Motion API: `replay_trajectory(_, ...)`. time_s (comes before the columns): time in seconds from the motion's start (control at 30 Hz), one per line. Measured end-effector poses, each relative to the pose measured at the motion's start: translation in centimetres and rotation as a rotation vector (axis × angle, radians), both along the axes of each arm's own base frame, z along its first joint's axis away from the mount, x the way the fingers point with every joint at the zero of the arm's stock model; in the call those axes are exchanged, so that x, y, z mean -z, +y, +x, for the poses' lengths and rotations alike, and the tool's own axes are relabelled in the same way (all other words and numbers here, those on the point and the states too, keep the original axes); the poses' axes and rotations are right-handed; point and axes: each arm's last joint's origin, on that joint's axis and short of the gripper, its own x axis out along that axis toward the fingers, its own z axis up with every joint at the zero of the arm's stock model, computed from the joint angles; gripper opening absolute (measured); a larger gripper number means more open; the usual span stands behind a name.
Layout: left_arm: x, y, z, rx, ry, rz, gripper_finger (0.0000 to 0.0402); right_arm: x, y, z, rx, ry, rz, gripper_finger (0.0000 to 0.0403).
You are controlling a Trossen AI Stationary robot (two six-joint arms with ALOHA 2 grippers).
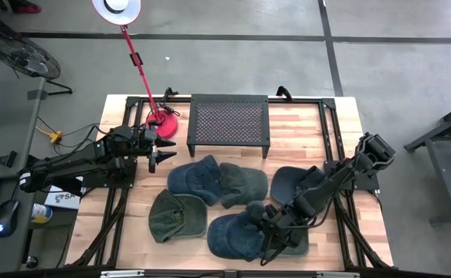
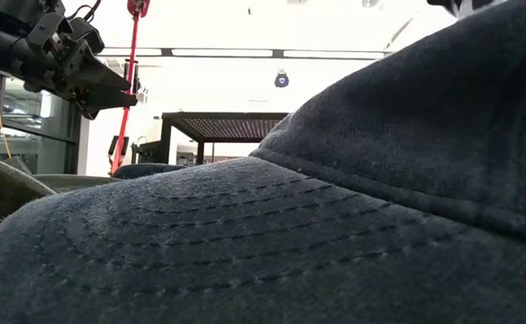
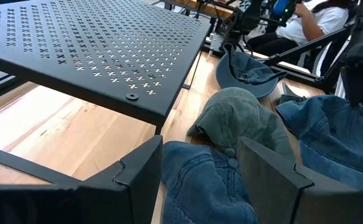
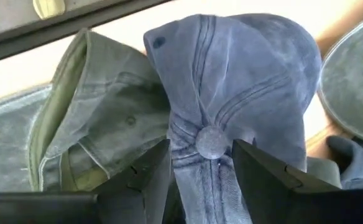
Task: Pick & Place hat
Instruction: Put the bottom blue cap to the right on the shelf
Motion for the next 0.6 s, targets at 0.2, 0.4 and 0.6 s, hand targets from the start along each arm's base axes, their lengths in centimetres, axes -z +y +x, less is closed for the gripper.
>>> replay_trajectory(0.2,0.00,0.00,0.00,0.000,0.000,0.000,0.0204,0.00,0.01,0.18,0.014,-0.023,0.000,0.0165)
replay_trajectory(0.4,0.00,0.00,0.00,0.000,0.000,0.000,0.0204,0.00,-0.01,0.20,0.024,-0.028,-0.004,0.0160)
replay_trajectory(0.6,0.00,0.00,0.00,0.000,0.000,0.000,0.0204,0.61,0.06,0.19,0.020,-0.001,0.003,0.0122)
